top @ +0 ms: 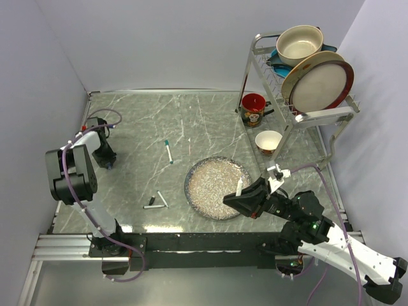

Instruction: Insert the pens into the pen caps

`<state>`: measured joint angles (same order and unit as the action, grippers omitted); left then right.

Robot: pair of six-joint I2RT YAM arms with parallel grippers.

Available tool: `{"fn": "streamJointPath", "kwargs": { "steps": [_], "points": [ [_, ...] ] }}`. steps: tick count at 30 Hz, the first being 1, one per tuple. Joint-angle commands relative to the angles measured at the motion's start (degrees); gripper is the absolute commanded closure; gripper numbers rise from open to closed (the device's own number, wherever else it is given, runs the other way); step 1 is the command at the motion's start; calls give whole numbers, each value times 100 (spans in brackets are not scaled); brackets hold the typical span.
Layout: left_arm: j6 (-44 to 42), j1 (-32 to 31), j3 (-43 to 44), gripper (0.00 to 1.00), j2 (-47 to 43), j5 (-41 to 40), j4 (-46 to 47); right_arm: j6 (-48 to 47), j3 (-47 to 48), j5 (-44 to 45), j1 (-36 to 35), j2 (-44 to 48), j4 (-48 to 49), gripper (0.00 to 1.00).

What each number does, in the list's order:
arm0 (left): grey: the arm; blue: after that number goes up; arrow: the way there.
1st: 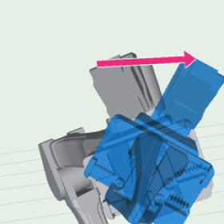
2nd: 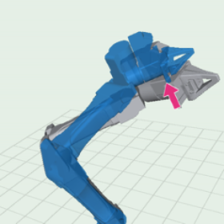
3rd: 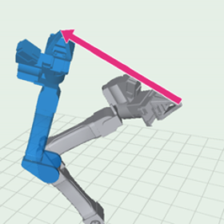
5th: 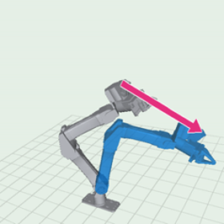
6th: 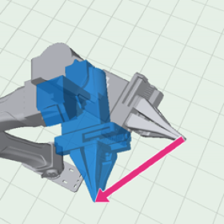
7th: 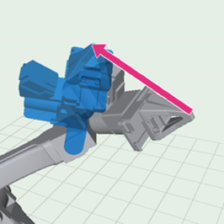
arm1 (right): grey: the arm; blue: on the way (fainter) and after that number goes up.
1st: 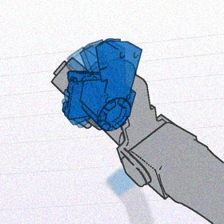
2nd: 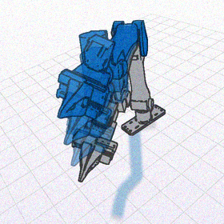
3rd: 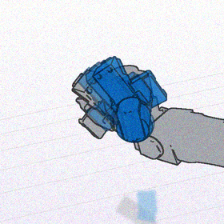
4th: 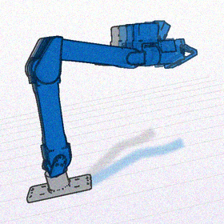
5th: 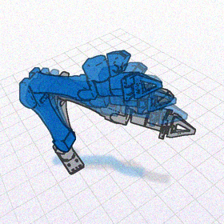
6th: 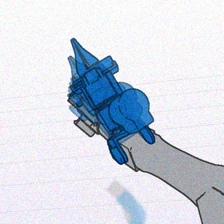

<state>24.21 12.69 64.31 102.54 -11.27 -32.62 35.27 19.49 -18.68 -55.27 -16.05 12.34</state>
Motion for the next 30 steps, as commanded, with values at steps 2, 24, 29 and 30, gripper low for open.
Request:
{"fn": "streamJointPath", "kwargs": {
  "steps": [2,24,29,30],
  "points": [
    [-65,-135,81,77,152,-165,-174,-64,222,40,-19,-91,207,100],
    [813,-1242,-902,99,-2738,1345,308,375,152,13,-72,-1320,857,100],
    [1498,-2382,-1596,99,-4249,2075,1422,297,125,74,-230,-2259,1524,100],
    [1769,-2515,-1667,99,-4443,2233,1556,288,126,136,-274,-2375,1639,100]
  ]
}}
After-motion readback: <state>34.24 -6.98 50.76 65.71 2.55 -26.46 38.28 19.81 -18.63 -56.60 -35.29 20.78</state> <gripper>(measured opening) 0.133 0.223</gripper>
